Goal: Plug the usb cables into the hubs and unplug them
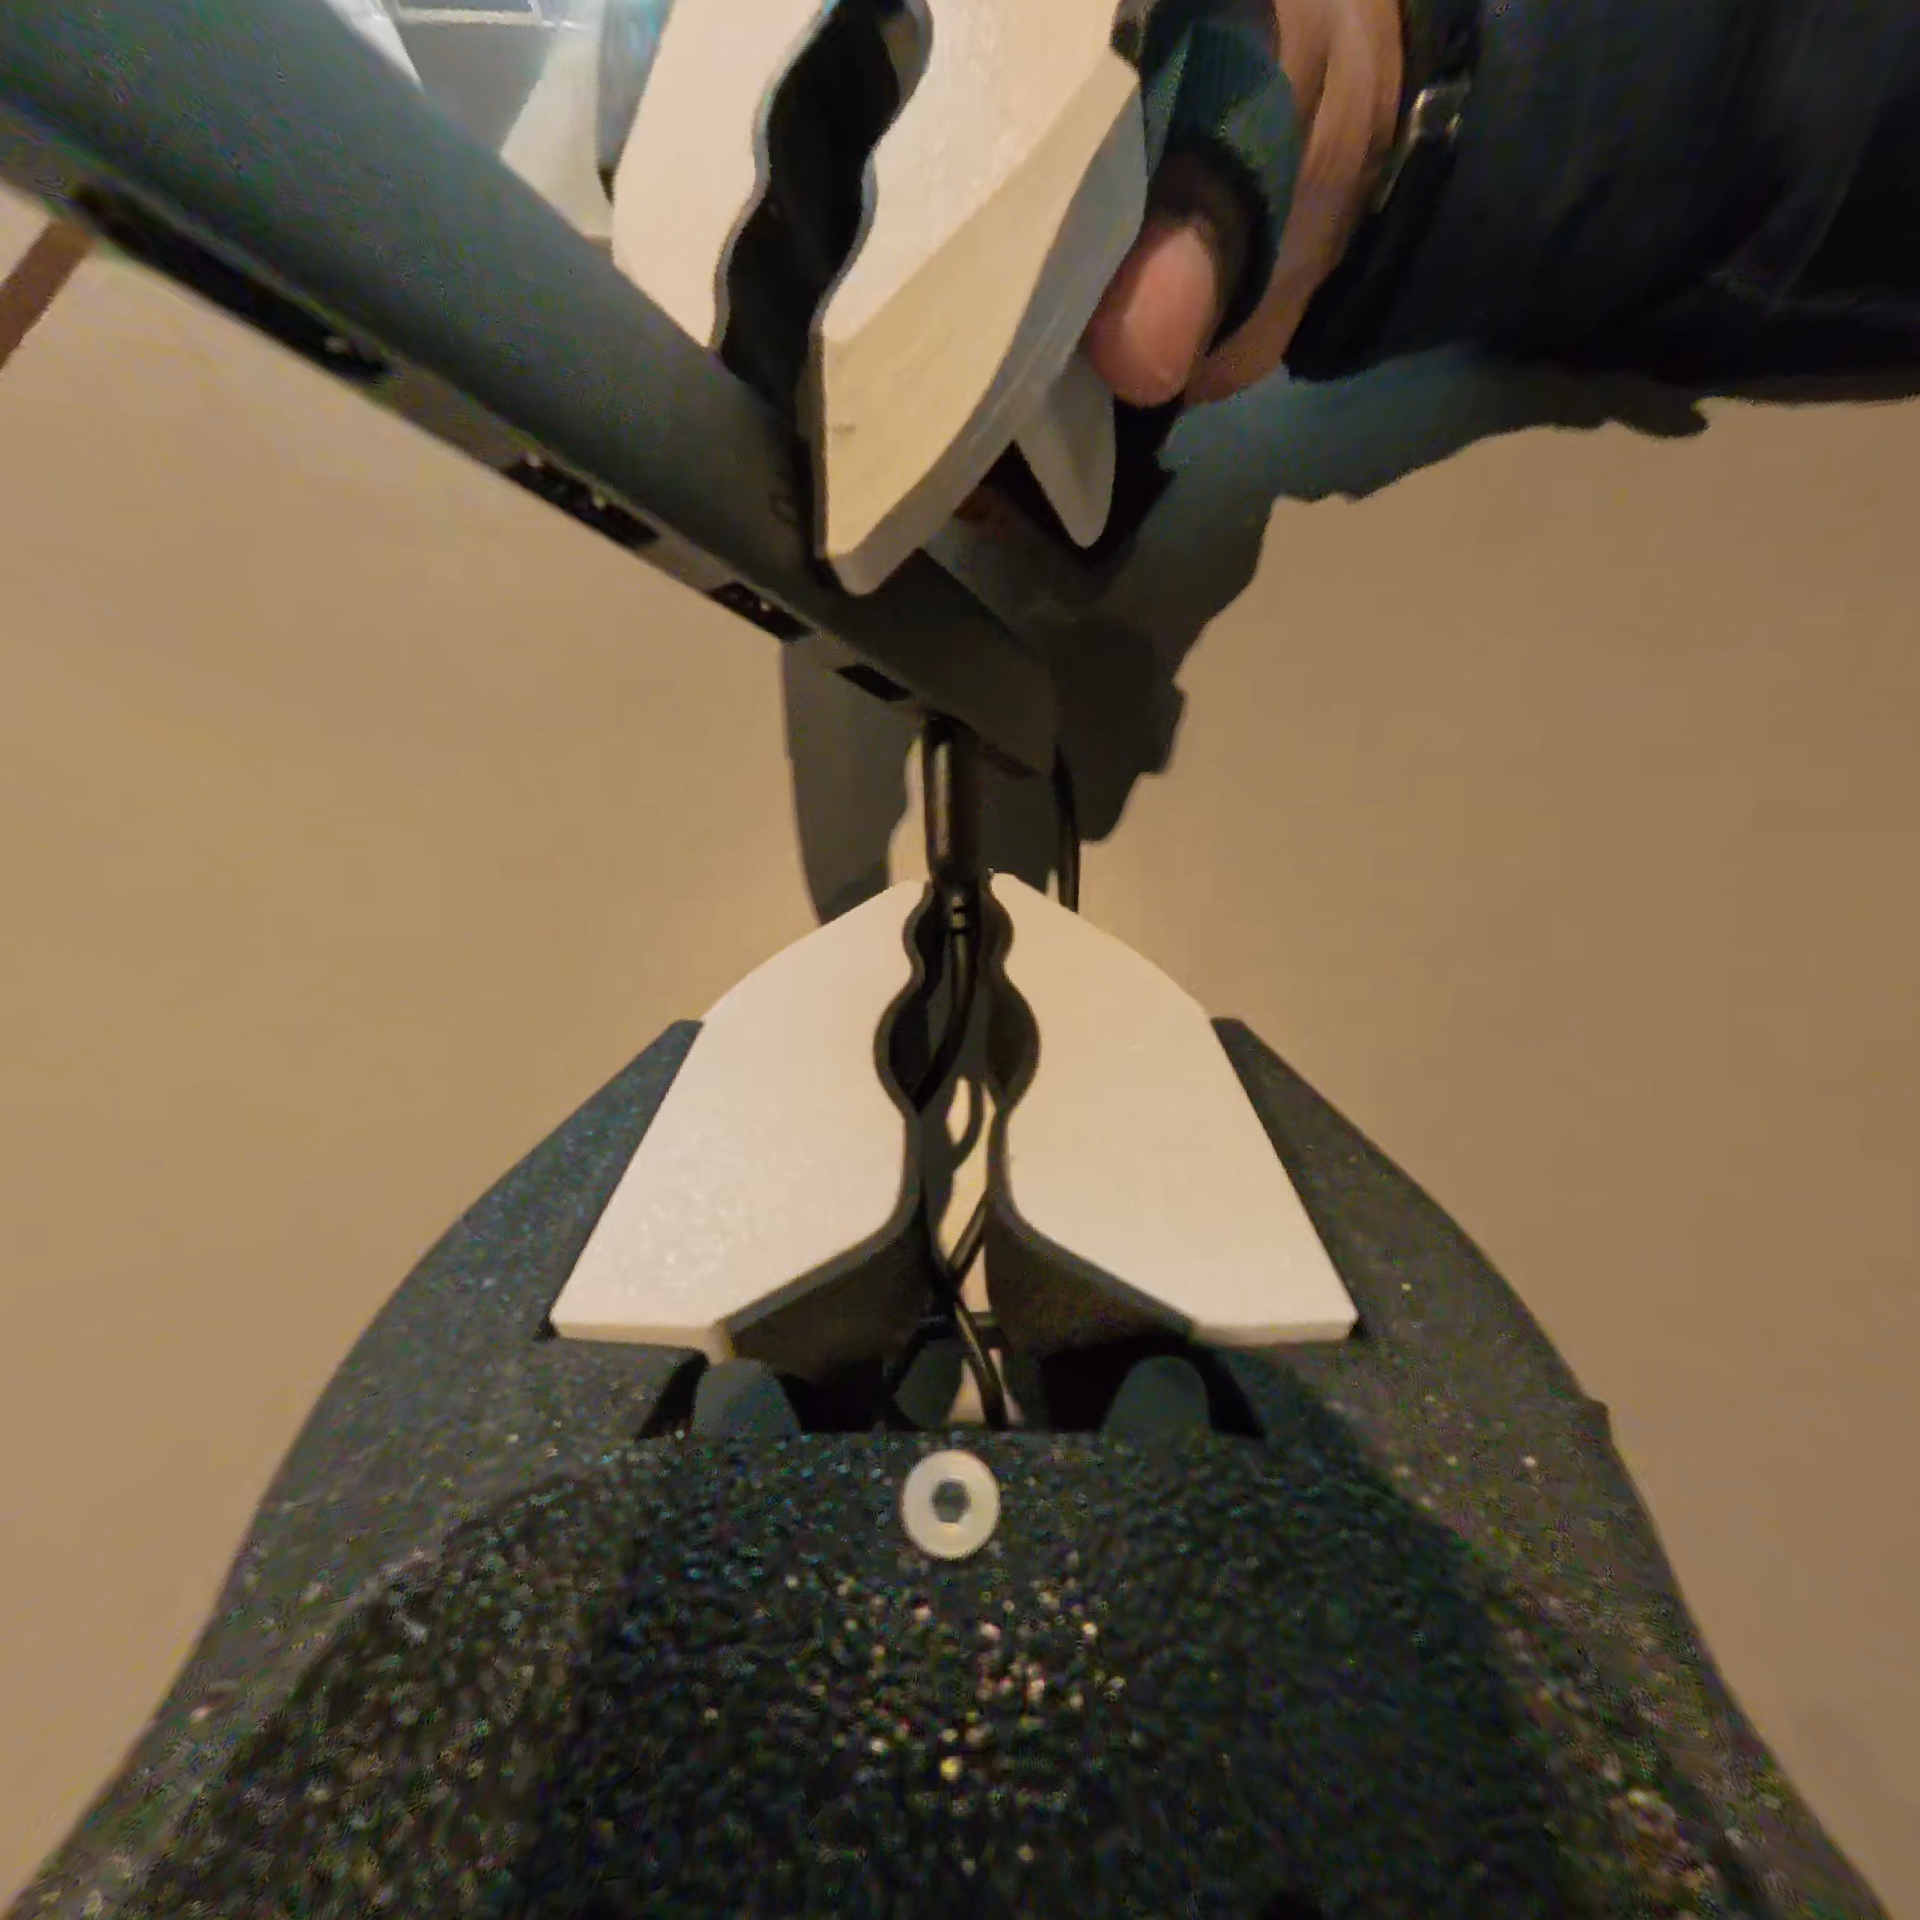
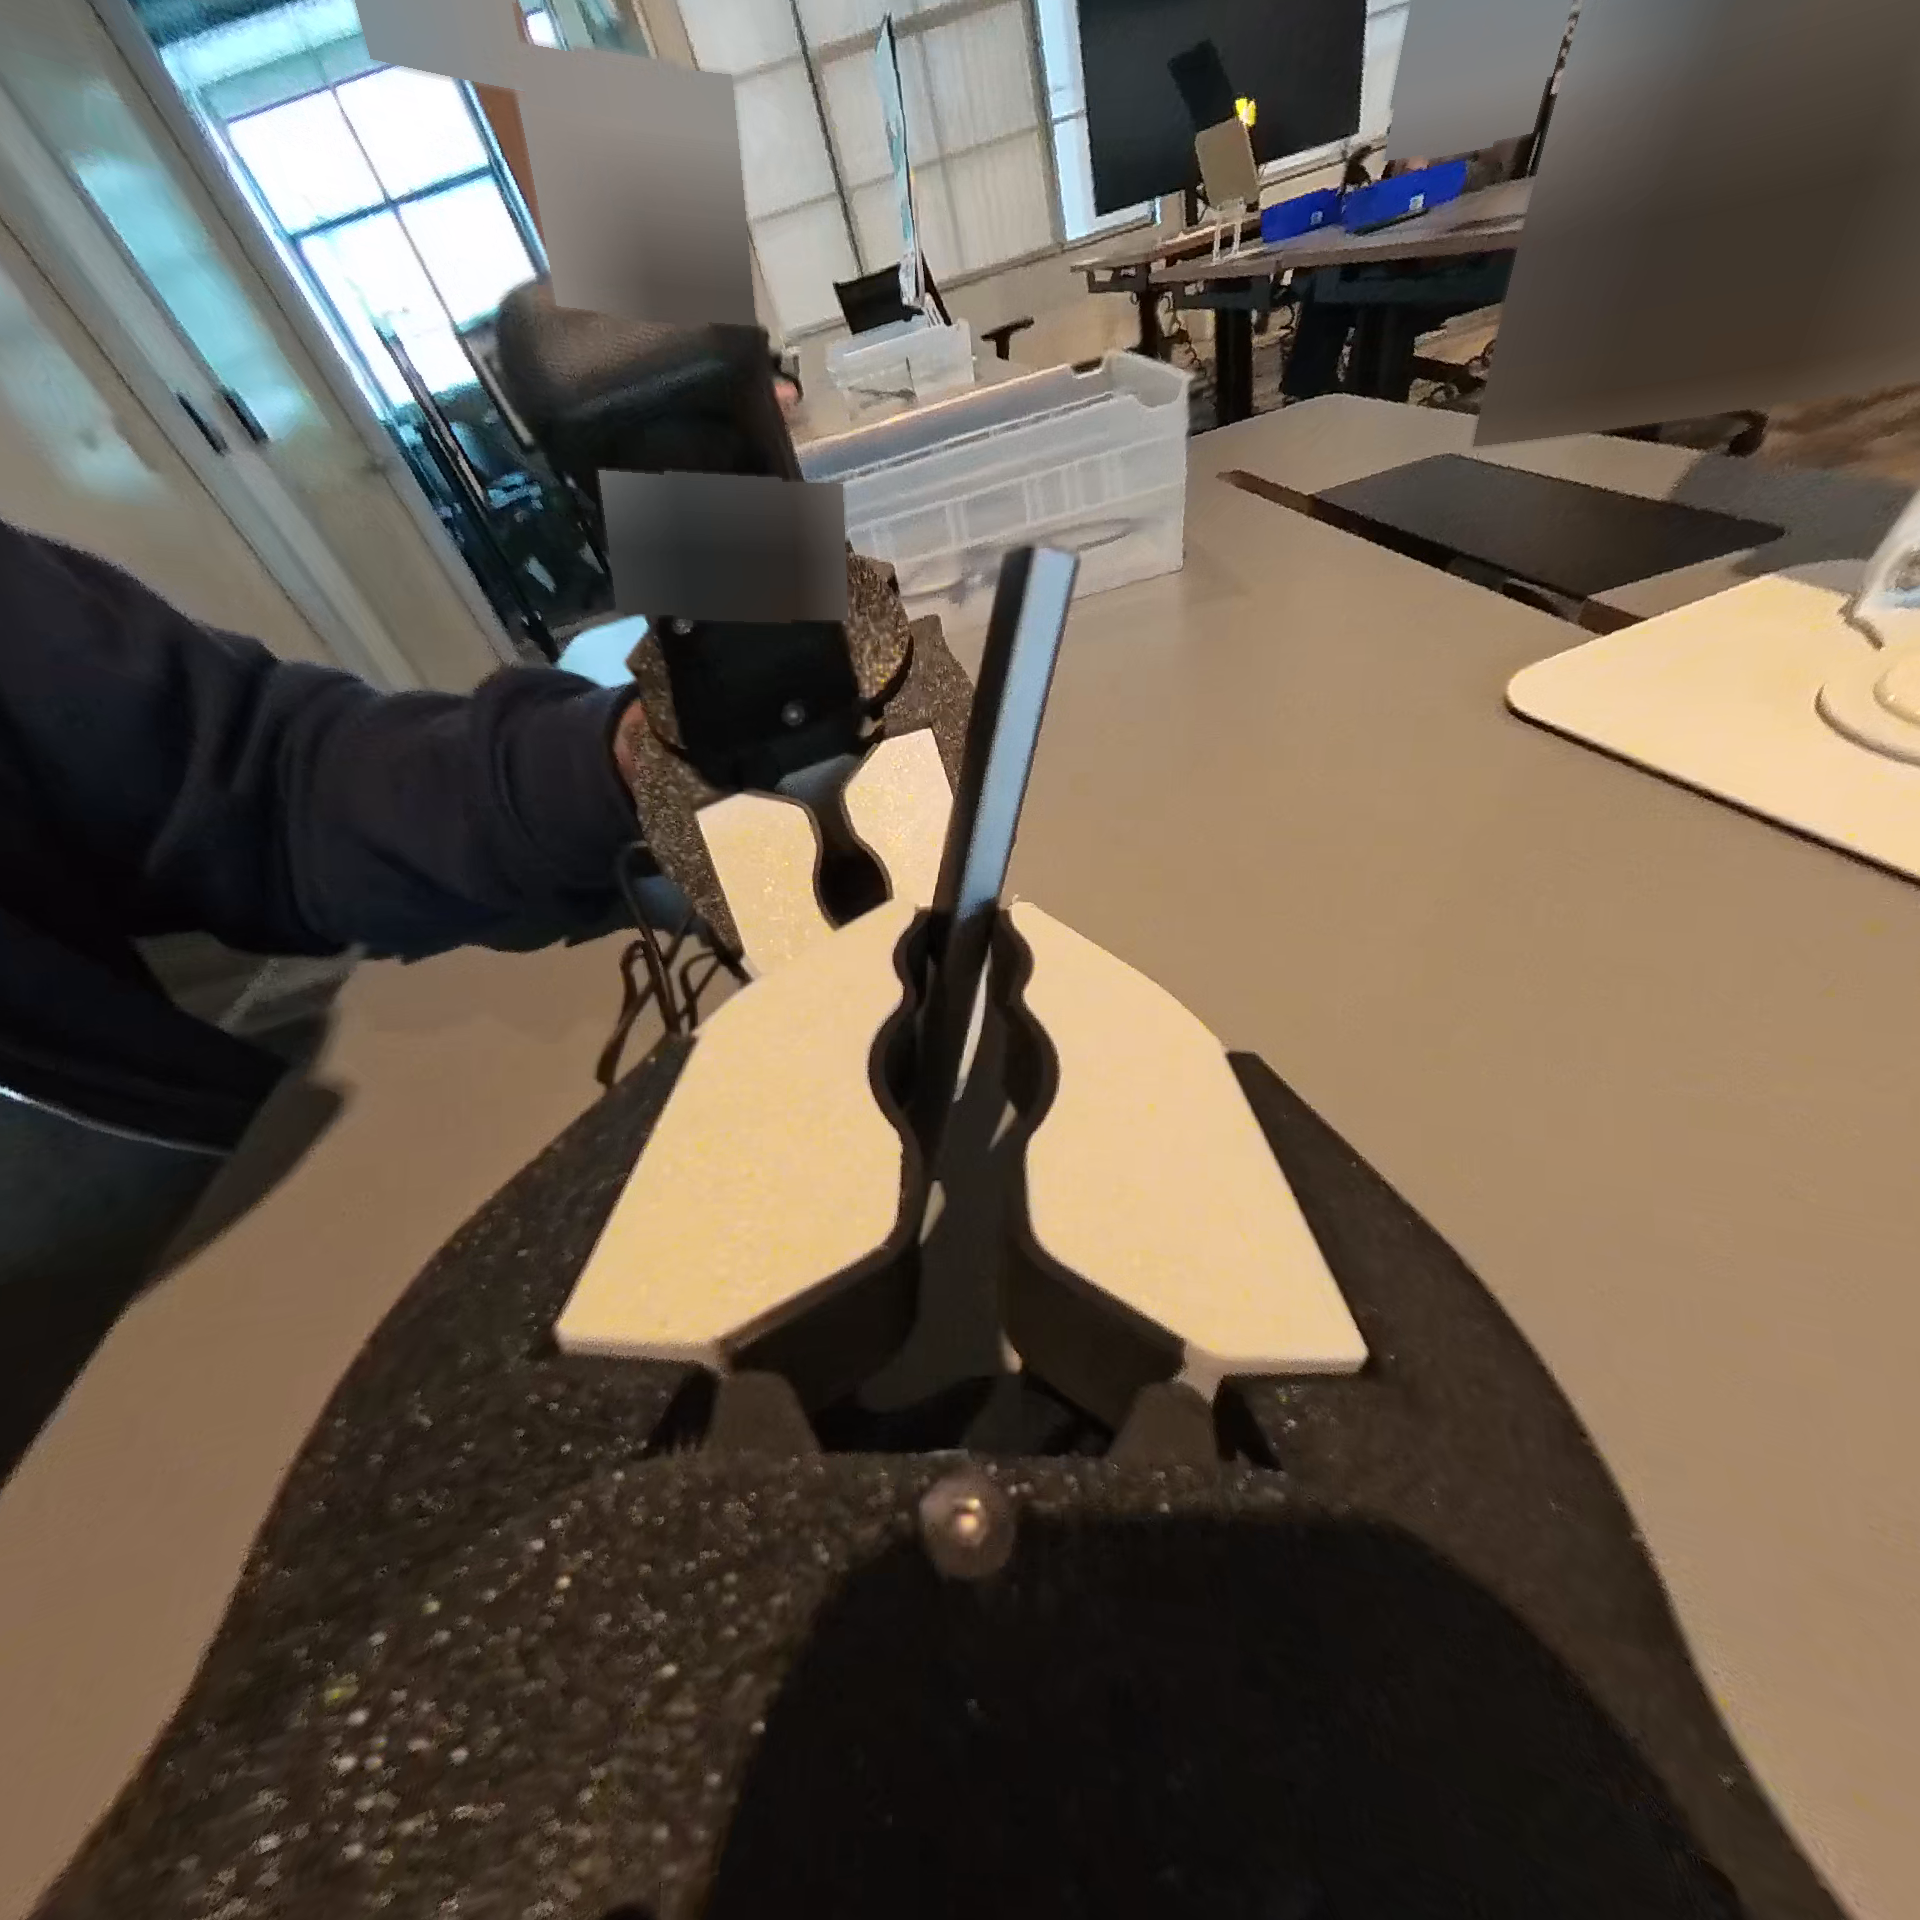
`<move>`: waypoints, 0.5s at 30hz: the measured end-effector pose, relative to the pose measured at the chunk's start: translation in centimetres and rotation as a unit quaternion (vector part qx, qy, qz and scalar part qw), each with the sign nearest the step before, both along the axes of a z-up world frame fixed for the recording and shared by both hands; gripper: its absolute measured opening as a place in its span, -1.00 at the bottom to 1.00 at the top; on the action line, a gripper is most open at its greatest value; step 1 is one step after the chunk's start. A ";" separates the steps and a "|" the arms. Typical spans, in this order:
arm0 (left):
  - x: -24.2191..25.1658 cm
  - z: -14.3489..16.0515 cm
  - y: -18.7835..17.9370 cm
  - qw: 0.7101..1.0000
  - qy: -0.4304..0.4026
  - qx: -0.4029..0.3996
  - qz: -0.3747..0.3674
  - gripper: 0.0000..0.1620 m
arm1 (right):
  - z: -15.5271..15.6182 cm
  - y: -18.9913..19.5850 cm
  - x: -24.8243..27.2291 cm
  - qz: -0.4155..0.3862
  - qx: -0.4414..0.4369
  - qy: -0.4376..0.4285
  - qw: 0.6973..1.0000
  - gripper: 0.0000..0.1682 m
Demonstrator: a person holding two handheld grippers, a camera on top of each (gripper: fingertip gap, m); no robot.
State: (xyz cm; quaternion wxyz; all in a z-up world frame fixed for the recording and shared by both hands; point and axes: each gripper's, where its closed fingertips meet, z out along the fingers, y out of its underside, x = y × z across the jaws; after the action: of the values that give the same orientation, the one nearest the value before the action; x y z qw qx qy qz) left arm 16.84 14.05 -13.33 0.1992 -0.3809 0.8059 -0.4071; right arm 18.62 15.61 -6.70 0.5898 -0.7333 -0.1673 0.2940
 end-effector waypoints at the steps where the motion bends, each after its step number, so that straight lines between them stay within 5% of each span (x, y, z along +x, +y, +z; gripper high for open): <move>1: 0.0 0.2 0.0 1.000 0.004 -0.019 0.001 -0.94 | 0.1 0.1 0.1 -0.001 -0.004 0.017 1.000 -0.88; 9: 0.0 2.4 -0.2 0.984 0.009 -0.177 0.011 -0.94 | 1.7 0.2 1.7 -0.003 -0.014 0.173 0.985 -0.90; 15: 0.2 3.0 0.8 0.980 0.000 -0.198 0.034 -0.94 | 0.9 0.0 1.0 0.017 -0.044 0.164 0.985 -0.84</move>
State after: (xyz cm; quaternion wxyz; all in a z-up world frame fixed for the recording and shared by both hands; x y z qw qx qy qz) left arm 17.03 14.89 -10.35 0.1330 -0.4399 0.6962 -0.5515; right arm 19.67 15.59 -5.78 0.5714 -0.6975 -0.0674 0.4271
